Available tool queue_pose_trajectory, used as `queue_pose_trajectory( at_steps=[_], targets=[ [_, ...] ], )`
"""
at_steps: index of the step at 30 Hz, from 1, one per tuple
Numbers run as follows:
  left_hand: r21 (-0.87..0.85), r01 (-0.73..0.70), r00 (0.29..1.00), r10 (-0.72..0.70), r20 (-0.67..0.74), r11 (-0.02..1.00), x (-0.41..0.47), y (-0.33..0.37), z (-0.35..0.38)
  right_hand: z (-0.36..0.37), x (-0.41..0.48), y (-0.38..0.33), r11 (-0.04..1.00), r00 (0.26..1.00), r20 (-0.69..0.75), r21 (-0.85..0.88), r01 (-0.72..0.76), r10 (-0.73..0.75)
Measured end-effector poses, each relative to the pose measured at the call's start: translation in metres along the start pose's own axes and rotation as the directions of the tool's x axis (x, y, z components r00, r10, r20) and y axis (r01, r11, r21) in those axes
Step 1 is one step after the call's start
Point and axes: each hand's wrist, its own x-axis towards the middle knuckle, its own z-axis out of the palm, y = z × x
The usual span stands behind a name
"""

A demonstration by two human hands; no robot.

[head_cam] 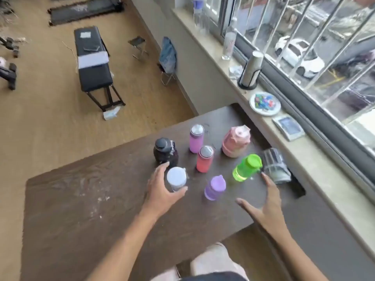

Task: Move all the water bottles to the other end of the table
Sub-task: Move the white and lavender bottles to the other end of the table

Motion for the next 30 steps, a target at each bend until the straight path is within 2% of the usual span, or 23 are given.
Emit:
queue_pose_trajectory(
  at_steps=[3, 4, 6, 8, 11, 15, 18, 20, 22, 24, 27, 30],
  targets=[
    [0.15, -0.03, 0.994, 0.014, 0.112, 0.988, 0.027, 0.01, 0.03, 0.032, 0.021, 0.005, 0.999, 0.986, 0.162, 0.032, 0.043, -0.047],
    [0.197, -0.036, 0.994, 0.014, 0.109, 0.98, 0.032, 0.013, 0.037, 0.046, 0.027, 0.005, 0.999, 0.974, 0.224, 0.048, 0.027, -0.037],
    [0.216, -0.075, 0.997, 0.074, 0.009, 0.974, 0.032, 0.007, 0.057, 0.079, 0.032, 0.016, 0.997, 0.953, 0.303, 0.075, -0.018, -0.006],
    [0.149, -0.099, 0.983, 0.12, -0.141, 0.984, 0.032, -0.002, 0.067, 0.106, 0.035, 0.028, 0.993, 0.938, 0.346, 0.105, -0.046, 0.007],
    [0.06, -0.05, 0.961, 0.064, -0.27, 0.997, 0.035, -0.022, 0.074, 0.134, 0.037, 0.048, 0.981, 0.946, 0.317, 0.151, -0.12, 0.067],
    [-0.058, 0.098, 0.955, -0.111, -0.277, 0.993, 0.031, -0.033, 0.072, 0.147, 0.035, 0.055, 0.971, 0.971, 0.197, 0.165, -0.172, 0.138],
    [-0.13, 0.172, 0.943, -0.201, -0.265, 0.977, 0.031, -0.035, 0.05, 0.157, 0.029, 0.041, 0.97, 0.97, 0.2, 0.17, -0.172, 0.137],
    [-0.133, 0.189, 0.924, -0.222, -0.312, 0.973, 0.019, -0.043, 0.021, 0.172, 0.022, 0.02, 0.972, 0.972, 0.211, 0.184, -0.145, 0.105],
    [-0.138, 0.161, 0.882, -0.205, -0.423, 0.977, -0.001, -0.058, -0.018, 0.2, 0.016, -0.011, 0.975, 0.965, 0.257, 0.201, -0.097, 0.043],
    [-0.191, 0.15, 0.806, -0.232, -0.545, 0.97, -0.026, -0.081, -0.064, 0.241, 0.007, -0.05, 0.973, 0.941, 0.338, 0.223, -0.051, -0.028],
    [-0.276, 0.164, 0.69, -0.31, -0.654, 0.947, -0.062, -0.125, -0.131, 0.318, -0.011, -0.125, 0.962, 0.86, 0.477, 0.268, 0.055, -0.181],
    [-0.296, 0.196, 0.597, -0.353, -0.72, 0.935, -0.085, -0.176, -0.192, 0.404, -0.032, -0.207, 0.917, 0.761, 0.541, 0.356, 0.178, -0.358]
  ],
)
